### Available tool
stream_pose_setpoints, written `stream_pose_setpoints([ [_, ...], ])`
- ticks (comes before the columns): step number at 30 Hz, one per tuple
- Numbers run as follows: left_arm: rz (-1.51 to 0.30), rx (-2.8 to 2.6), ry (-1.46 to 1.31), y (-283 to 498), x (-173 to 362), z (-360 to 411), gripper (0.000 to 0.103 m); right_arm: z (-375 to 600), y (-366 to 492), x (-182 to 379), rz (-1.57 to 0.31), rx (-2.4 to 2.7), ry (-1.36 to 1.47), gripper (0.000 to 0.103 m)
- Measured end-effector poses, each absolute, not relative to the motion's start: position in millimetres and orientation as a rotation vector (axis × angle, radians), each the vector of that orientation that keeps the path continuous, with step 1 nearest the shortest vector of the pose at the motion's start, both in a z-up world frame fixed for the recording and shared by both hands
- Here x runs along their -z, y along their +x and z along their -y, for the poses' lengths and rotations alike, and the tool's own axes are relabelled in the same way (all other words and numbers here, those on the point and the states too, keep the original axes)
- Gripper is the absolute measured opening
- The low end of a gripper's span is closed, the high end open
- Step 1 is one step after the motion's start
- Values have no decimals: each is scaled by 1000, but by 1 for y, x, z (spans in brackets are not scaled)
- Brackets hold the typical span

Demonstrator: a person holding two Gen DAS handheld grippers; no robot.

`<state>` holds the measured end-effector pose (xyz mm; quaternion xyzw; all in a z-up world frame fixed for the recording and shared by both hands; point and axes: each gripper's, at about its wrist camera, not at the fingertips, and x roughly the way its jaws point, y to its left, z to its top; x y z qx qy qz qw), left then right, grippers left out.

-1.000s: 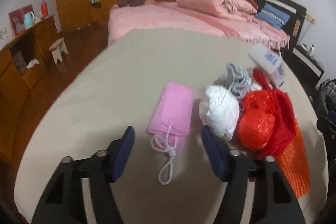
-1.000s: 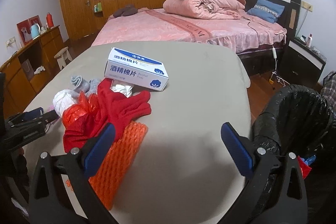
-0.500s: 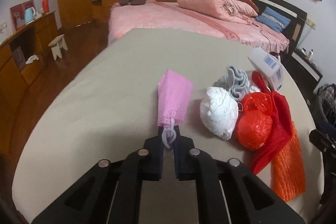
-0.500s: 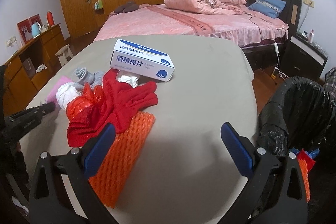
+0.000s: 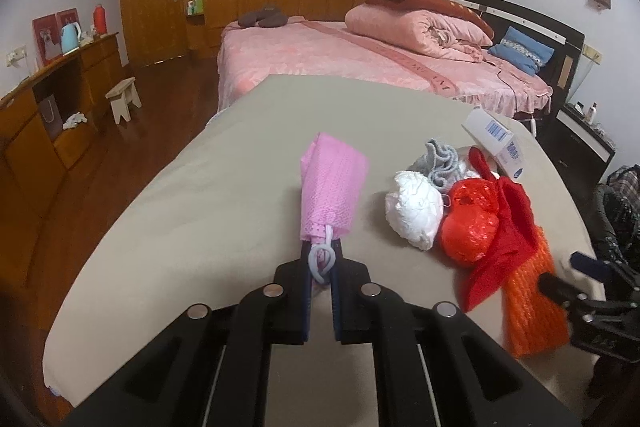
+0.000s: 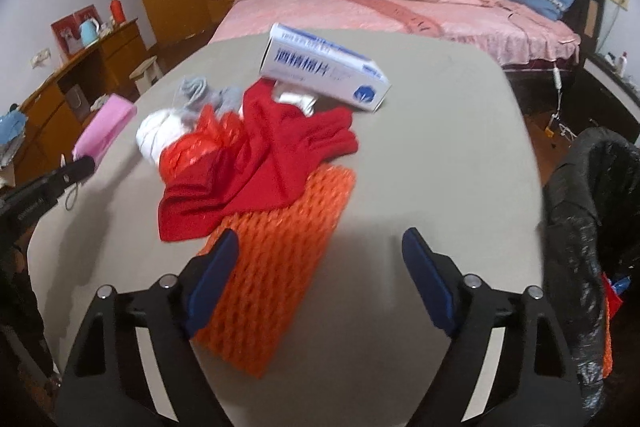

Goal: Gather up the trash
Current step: 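Grasp the pink face mask with the left tool while the right tool grasps the orange mesh net, then carry the pink mask and orange mesh over the black bin and open both tools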

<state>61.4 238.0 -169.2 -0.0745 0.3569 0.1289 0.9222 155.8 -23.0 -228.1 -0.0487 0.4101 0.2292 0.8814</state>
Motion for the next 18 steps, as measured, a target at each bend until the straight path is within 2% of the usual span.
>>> stream_pose_setpoints([
  [1, -729, -260, -154, 61, 167, -237, 8, 21, 157, 230, -868, -481, -108, 75],
  [4, -718, -246, -151, 61, 162, -231, 8, 20, 156, 232, -893, -530, -90, 56],
  [6, -708, -239, -144, 61, 157, -227, 8, 19, 155, 230, -902, -569, -78, 33],
  [10, -694, -229, -141, 62, 149, -220, 8, 19, 150, 225, -894, -599, -75, 11],
  [11, -691, -226, -139, 62, 148, -217, 8, 20, 149, 222, -890, -595, -79, 9],
  [18, -665, -194, -119, 62, 135, -194, 8, 39, 144, 202, -848, -573, -42, 9],
])
